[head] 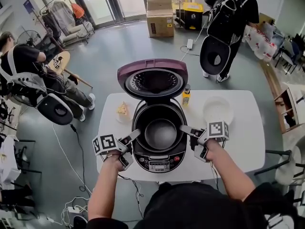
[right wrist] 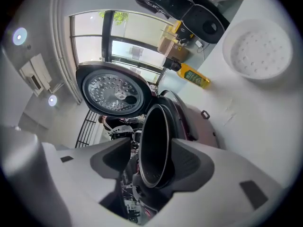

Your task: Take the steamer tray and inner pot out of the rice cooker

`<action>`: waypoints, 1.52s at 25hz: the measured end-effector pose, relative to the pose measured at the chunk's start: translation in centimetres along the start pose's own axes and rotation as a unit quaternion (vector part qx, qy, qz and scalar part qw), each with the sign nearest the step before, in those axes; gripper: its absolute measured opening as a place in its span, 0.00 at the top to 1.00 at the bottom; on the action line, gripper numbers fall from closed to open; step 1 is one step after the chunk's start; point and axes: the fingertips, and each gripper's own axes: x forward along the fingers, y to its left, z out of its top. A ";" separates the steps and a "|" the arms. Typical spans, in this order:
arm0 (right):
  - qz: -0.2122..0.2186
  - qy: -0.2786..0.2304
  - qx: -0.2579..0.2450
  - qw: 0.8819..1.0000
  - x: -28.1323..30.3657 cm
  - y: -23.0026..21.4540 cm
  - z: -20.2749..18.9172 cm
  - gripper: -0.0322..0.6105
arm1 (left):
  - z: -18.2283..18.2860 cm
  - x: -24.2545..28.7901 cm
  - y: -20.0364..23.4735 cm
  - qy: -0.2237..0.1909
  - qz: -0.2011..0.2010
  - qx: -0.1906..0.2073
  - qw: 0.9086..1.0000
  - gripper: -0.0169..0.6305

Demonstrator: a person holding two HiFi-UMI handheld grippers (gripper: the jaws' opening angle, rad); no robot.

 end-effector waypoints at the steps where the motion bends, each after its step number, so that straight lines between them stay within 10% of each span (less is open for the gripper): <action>1: 0.000 -0.001 0.002 1.000 0.0 0.0 0.0 0.53 | -0.1 0.1 -0.1 0.003 -0.001 -0.001 1.000 0.52; 9: -0.005 0.006 0.010 1.000 0.5 0.0 0.1 0.56 | -0.1 0.5 0.0 0.025 0.014 0.011 1.000 0.58; 20: -0.054 0.005 0.009 0.998 0.2 -2.3 0.2 0.93 | -0.5 0.7 0.9 0.038 0.038 0.033 0.998 0.77; 24: -0.042 -0.006 0.016 0.999 0.2 -2.3 0.1 0.94 | -0.4 0.6 2.2 0.040 0.060 0.032 0.997 0.95; 38: -0.024 -0.014 -0.020 0.999 -0.1 -1.5 0.2 0.94 | -0.2 0.4 1.9 0.034 0.063 0.049 0.996 0.95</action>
